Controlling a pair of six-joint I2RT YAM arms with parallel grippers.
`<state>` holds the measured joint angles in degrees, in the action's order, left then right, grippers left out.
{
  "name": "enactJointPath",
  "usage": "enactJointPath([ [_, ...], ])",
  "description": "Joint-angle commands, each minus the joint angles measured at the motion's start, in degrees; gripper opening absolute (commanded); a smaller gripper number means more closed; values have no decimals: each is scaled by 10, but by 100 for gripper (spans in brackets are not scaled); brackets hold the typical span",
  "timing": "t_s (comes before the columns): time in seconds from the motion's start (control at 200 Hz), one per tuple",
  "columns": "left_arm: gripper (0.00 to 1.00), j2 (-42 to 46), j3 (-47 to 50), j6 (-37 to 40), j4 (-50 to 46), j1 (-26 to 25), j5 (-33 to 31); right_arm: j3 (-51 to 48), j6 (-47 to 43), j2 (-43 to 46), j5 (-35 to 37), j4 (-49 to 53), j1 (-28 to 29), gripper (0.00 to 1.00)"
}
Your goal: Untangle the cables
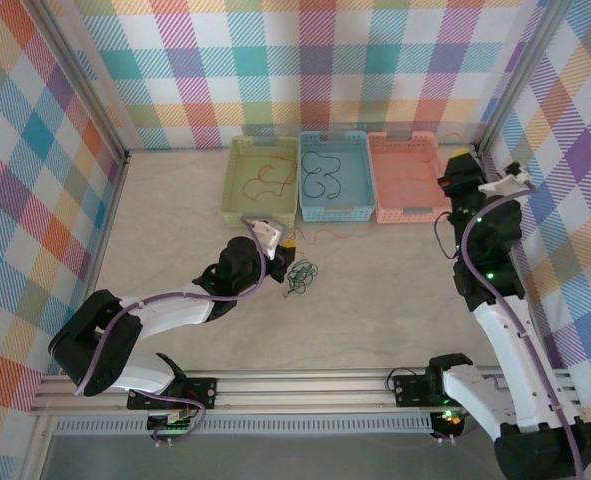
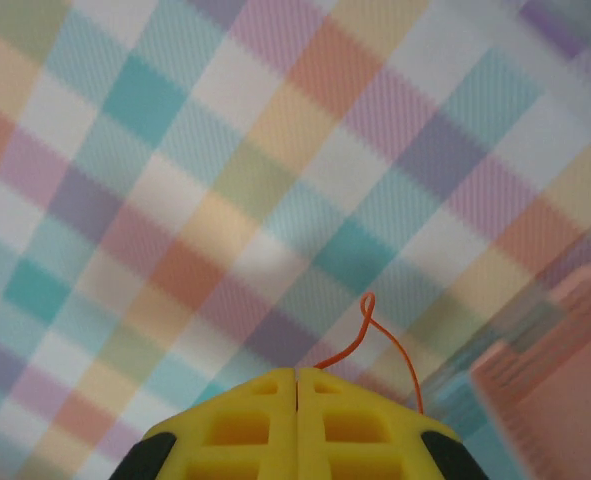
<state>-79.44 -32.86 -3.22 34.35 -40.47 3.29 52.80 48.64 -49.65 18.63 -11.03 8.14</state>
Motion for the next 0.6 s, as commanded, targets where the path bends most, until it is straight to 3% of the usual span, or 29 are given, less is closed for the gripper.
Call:
enactJointPath([
  [0.0,0,3,-15,7,-2,0,-7,11,-30,10,20,36,-44,0],
  [0.26,0,2,-21,8,-16,0,-24,30,-85,9,68,69,-81,0],
  [0.595,0,-5,-49,4,-97,1,-134,60,-194,34,171,93,-107,0],
])
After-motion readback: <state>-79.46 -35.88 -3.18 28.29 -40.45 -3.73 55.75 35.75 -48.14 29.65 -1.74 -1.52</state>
